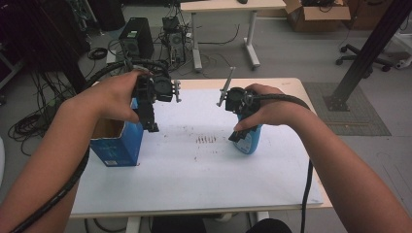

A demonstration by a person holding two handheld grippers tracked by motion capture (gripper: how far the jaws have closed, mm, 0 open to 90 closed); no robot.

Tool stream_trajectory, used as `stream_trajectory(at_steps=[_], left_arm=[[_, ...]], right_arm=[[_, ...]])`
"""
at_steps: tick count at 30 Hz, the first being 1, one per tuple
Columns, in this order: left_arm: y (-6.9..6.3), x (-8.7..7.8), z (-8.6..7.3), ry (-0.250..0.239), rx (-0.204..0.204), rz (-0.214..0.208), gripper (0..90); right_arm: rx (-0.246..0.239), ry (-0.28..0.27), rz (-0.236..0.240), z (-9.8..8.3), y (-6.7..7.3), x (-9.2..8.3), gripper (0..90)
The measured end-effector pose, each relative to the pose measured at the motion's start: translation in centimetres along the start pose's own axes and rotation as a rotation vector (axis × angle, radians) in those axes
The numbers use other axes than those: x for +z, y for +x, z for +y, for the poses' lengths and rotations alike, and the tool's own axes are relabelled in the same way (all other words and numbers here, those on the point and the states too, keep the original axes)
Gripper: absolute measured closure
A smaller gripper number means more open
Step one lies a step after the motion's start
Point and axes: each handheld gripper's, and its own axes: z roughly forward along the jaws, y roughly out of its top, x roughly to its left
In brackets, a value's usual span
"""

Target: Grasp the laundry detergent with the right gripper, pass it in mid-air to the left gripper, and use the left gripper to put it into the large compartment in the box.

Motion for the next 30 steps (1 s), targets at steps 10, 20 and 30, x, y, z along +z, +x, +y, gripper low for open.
stream_trajectory(at_steps=[10,20,30], left_arm=[[0.5,1.2,0.0,-0.001,0.001,-0.023,0.3],[0.5,1.7,-0.3,0.012,0.001,-0.013,0.1],[-0.2,1.4,-0.2,0.004,0.007,0.001,0.1]], right_arm=[[-0.009,0.004,0.007,0.2,-0.6,0.4,6.1],[0.008,0.004,0.019,-0.6,-0.6,1.1,6.1],[0.002,-0.022,0.025,-1.7,0.8,1.6,5.6]])
